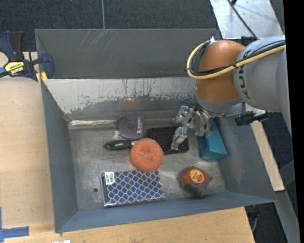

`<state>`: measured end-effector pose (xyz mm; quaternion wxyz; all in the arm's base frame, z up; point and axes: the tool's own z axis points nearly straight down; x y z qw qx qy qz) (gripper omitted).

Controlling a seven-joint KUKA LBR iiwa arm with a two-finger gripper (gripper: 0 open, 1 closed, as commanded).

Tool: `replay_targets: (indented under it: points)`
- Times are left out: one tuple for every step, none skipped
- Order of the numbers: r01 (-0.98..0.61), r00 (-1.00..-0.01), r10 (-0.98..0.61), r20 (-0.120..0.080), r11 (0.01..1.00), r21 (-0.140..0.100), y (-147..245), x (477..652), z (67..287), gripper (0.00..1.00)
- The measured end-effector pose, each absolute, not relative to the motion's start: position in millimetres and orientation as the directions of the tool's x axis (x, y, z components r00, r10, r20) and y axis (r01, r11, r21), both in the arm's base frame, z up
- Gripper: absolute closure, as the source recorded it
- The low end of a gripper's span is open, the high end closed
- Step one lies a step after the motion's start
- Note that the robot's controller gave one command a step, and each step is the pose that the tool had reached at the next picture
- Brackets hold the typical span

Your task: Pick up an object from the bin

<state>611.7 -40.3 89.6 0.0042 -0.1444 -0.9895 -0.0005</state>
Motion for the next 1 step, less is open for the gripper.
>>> replay_targets:
  points:
    - [0.285,-0.958,0.285,0.007,0.958,-0.001,-40.7,611.1,109.6,1.0]
